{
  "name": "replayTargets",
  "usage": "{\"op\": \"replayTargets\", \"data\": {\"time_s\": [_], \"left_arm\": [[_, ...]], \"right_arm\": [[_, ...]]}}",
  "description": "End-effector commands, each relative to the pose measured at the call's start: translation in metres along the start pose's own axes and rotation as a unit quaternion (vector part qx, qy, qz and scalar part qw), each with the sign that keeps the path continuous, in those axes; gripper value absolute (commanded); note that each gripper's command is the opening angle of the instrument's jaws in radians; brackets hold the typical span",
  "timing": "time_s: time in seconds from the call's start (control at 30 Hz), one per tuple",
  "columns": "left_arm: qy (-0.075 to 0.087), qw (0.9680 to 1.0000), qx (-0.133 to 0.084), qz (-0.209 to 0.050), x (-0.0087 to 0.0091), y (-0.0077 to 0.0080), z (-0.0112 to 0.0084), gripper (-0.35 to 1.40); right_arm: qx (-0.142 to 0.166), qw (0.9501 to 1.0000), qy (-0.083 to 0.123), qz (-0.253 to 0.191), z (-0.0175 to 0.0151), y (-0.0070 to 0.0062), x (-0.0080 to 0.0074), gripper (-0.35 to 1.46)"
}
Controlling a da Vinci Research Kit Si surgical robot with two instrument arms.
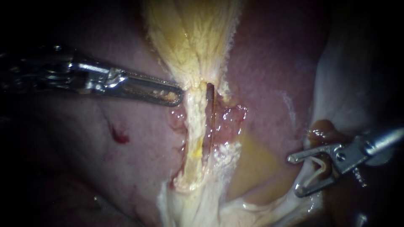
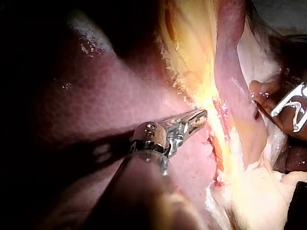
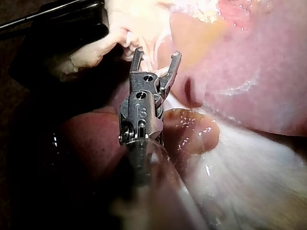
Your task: Clipping first clip left tube
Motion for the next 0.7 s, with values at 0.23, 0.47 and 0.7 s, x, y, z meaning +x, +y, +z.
{"op": "replayTargets", "data": {"time_s": [0.23,0.47,0.7], "left_arm": [[0.002,1.0000,0.005,-0.005,-0.0006,-0.0003,-0.0016,-0.35],[-0.002,0.9999,0.002,-0.011,-0.0028,-0.0013,-0.0056,-0.35],[-0.011,0.9998,-0.001,-0.015,-0.0039,-0.0016,-0.0082,-0.35]], "right_arm": [[0.000,1.0000,0.000,0.000,0.0000,0.0000,0.0000,0.50],[0.000,1.0000,0.000,0.000,0.0000,0.0000,0.0000,0.50],[0.000,1.0000,0.000,0.000,0.0000,0.0000,0.0000,0.50]]}}
